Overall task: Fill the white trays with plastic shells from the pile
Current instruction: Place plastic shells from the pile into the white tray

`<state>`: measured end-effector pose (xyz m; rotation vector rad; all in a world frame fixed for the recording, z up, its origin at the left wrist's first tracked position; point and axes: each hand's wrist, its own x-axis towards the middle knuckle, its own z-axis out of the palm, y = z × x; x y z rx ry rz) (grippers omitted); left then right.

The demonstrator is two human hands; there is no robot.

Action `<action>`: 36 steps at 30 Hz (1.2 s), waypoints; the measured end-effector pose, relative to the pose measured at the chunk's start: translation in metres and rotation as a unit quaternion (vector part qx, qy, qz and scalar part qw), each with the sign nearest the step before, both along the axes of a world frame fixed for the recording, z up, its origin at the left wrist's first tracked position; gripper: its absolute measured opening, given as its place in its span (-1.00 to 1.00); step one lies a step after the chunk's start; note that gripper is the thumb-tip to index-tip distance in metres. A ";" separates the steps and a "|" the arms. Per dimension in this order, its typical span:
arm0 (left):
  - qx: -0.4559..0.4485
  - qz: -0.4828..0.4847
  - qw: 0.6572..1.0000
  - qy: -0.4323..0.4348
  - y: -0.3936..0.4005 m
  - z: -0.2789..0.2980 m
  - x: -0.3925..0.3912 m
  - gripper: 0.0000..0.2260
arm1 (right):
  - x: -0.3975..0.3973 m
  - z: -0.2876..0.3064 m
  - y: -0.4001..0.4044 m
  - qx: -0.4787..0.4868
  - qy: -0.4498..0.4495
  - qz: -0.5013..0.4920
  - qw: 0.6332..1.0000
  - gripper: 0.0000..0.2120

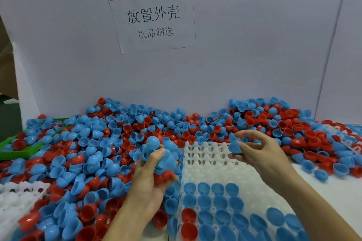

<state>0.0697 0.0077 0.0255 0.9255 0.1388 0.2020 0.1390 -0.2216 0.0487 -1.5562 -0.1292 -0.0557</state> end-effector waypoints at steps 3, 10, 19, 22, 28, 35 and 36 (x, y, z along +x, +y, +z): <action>0.011 0.003 1.000 -0.001 -0.001 -0.001 0.001 -0.56 | 0.005 0.000 -0.011 -0.078 0.013 0.035 0.996 -0.86; 0.021 0.003 1.000 -0.006 -0.004 -0.005 0.003 -0.69 | -0.002 -0.003 -0.035 -0.365 -0.081 0.038 0.927 -0.81; 0.020 0.001 1.000 0.000 -0.006 -0.004 0.004 -0.67 | -0.010 -0.007 -0.036 -0.582 -0.069 0.102 0.804 -0.91; 0.024 0.000 1.000 0.005 -0.006 -0.005 0.004 -0.66 | -0.012 -0.011 -0.030 -0.616 -0.043 0.117 0.778 -0.84; 0.027 0.002 1.000 0.001 -0.006 -0.006 0.006 -0.62 | -0.016 -0.013 -0.028 -0.627 -0.025 0.129 0.768 -0.77; 0.030 -0.004 1.000 -0.003 -0.006 -0.007 0.006 -0.63 | -0.014 -0.008 -0.032 -0.602 -0.027 0.117 0.789 -0.91; 0.030 -0.004 1.000 -0.003 -0.006 -0.007 0.006 -0.64 | -0.014 -0.008 -0.031 -0.602 -0.026 0.115 0.789 -0.93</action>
